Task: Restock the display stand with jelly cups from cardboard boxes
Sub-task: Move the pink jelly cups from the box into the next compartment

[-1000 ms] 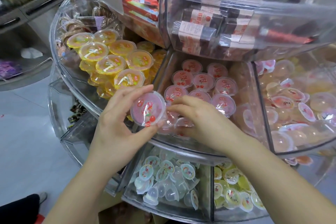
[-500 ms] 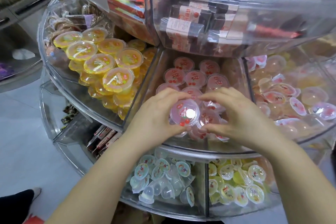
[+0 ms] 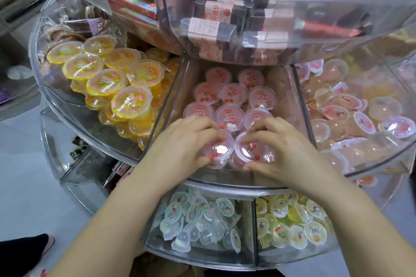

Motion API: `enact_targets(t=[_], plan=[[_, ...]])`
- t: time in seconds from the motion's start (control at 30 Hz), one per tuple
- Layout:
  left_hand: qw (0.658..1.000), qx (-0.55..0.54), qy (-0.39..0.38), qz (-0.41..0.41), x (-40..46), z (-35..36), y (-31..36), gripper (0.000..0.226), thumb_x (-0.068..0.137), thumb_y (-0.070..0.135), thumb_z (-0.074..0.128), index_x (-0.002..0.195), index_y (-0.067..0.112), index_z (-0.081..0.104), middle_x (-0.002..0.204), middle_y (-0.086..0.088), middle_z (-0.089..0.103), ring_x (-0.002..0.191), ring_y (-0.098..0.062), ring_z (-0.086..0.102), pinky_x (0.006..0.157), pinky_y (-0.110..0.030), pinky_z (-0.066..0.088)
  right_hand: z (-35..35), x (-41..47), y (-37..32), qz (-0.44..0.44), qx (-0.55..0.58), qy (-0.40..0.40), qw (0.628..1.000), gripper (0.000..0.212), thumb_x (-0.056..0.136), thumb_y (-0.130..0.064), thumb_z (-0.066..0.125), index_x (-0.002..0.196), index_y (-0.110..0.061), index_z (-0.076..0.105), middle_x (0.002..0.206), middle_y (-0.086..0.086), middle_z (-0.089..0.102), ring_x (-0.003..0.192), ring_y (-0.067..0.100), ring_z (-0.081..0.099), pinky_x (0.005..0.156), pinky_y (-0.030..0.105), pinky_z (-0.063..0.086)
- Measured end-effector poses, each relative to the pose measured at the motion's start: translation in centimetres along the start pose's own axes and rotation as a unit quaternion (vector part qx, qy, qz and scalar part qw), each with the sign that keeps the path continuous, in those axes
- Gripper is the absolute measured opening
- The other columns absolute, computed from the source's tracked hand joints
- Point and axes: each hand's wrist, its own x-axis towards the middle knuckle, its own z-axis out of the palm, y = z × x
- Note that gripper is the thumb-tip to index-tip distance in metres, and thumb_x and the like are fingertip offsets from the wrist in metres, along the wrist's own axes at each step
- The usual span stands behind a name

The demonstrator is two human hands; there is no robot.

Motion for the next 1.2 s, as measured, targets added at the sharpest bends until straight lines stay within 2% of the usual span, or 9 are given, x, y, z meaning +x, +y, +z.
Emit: enact_targets(t=[0.2, 0.37, 0.5, 0.7, 0.8, 0.9, 1.0, 1.1, 1.2], plan=[[0.999, -0.048, 0.012, 0.007, -0.1, 0.1, -0.4, 0.040, 0.066, 0.002, 0.077, 0.103, 0.014, 0.070, 0.110, 0.000, 0.066, 0.101, -0.020, 0.063, 0.083, -0.036, 0.054, 0.4, -0.8, 0.1, 0.007, 0.017, 0.035, 0.999, 0.040, 0.061, -0.027, 0.084, 0.097, -0.016, 0.072, 0.095, 0.003, 0.062, 0.090, 0.022, 0.056, 0.077, 0.031, 0.048], [1.000, -0.023, 0.013, -0.002, 0.5, 0.2, -0.1, 0.036, 0.067, 0.007, 0.079, 0.101, 0.012, 0.068, 0.108, -0.003, 0.064, 0.104, -0.024, 0.057, 0.084, -0.044, 0.050, 0.7, -0.6, -0.2, 0.026, 0.008, 0.036, 0.999, 0.042, 0.061, -0.028, 0.084, 0.098, -0.014, 0.071, 0.095, 0.004, 0.060, 0.090, 0.022, 0.053, 0.079, 0.026, 0.040], [1.000, -0.029, 0.002, -0.004, -0.9, -0.3, -0.5, 0.053, 0.064, 0.019, 0.083, 0.113, 0.016, 0.064, 0.115, 0.000, 0.061, 0.109, -0.021, 0.054, 0.090, -0.038, 0.048, 0.4, -1.2, 0.2, 0.013, 0.004, 0.004, 1.000, 0.050, 0.060, -0.030, 0.084, 0.106, -0.016, 0.069, 0.102, 0.001, 0.059, 0.096, 0.020, 0.053, 0.083, 0.028, 0.044], [0.999, 0.037, 0.001, 0.002, -2.4, -1.0, -1.6, 0.050, 0.064, 0.006, 0.081, 0.111, 0.012, 0.066, 0.111, -0.002, 0.065, 0.099, -0.025, 0.063, 0.068, -0.044, 0.057, 1.1, -1.1, -0.2, 0.010, -0.045, 0.080, 0.996, 0.042, 0.054, -0.022, 0.089, 0.091, -0.009, 0.073, 0.088, 0.009, 0.063, 0.080, 0.029, 0.060, 0.067, 0.037, 0.054], [0.999, 0.046, 0.021, 0.001, -2.3, -0.8, -1.6, 0.042, 0.064, 0.003, 0.081, 0.104, 0.010, 0.069, 0.104, -0.003, 0.068, 0.092, -0.025, 0.066, 0.064, -0.042, 0.057, 1.4, -0.9, -0.8, 0.037, -0.042, 0.080, 0.995, 0.047, 0.052, -0.031, 0.088, 0.090, -0.007, 0.072, 0.084, 0.009, 0.061, 0.078, 0.028, 0.057, 0.067, 0.036, 0.050], [0.998, 0.050, 0.044, 0.000, -2.1, -0.7, -1.5, 0.038, 0.060, 0.006, 0.085, 0.096, 0.009, 0.071, 0.094, -0.004, 0.069, 0.083, -0.026, 0.067, 0.060, -0.039, 0.057, 0.8, -1.2, -0.4, 0.038, -0.008, 0.045, 0.998, 0.055, 0.053, -0.035, 0.086, 0.100, -0.012, 0.071, 0.092, 0.005, 0.058, 0.082, 0.024, 0.057, 0.072, 0.030, 0.047], [0.996, 0.060, 0.058, -0.005, -2.0, -0.6, -1.3, 0.041, 0.055, 0.010, 0.088, 0.093, 0.010, 0.071, 0.088, -0.003, 0.068, 0.077, -0.025, 0.066, 0.054, -0.037, 0.056, 0.3, -1.6, -0.2, 0.057, -0.003, 0.027, 0.998, 0.050, 0.059, -0.031, 0.085, 0.106, -0.020, 0.070, 0.099, -0.001, 0.055, 0.078, 0.019, 0.059, 0.068, 0.030, 0.050], [0.996, 0.065, 0.061, -0.014, -2.0, -0.5, -1.0, 0.045, 0.055, 0.013, 0.088, 0.097, 0.012, 0.070, 0.086, -0.002, 0.067, 0.077, -0.025, 0.064, 0.052, -0.037, 0.055, 0.8, -1.4, -0.4, 0.060, -0.008, 0.054, 0.997, 0.045, 0.056, -0.021, 0.088, 0.097, -0.017, 0.072, 0.094, 0.003, 0.057, 0.070, 0.016, 0.054, 0.063, 0.028, 0.048], [0.997, 0.057, 0.058, -0.007, -2.0, -0.6, -1.1, 0.044, 0.056, 0.015, 0.088, 0.096, 0.011, 0.070, 0.087, -0.003, 0.066, 0.077, -0.026, 0.063, 0.053, -0.038, 0.055, 1.0, -1.3, -0.5, 0.069, 0.003, 0.064, 0.996, 0.046, 0.056, -0.022, 0.088, 0.098, -0.017, 0.071, 0.092, -0.001, 0.053, 0.072, 0.012, 0.049, 0.065, 0.028, 0.048]])
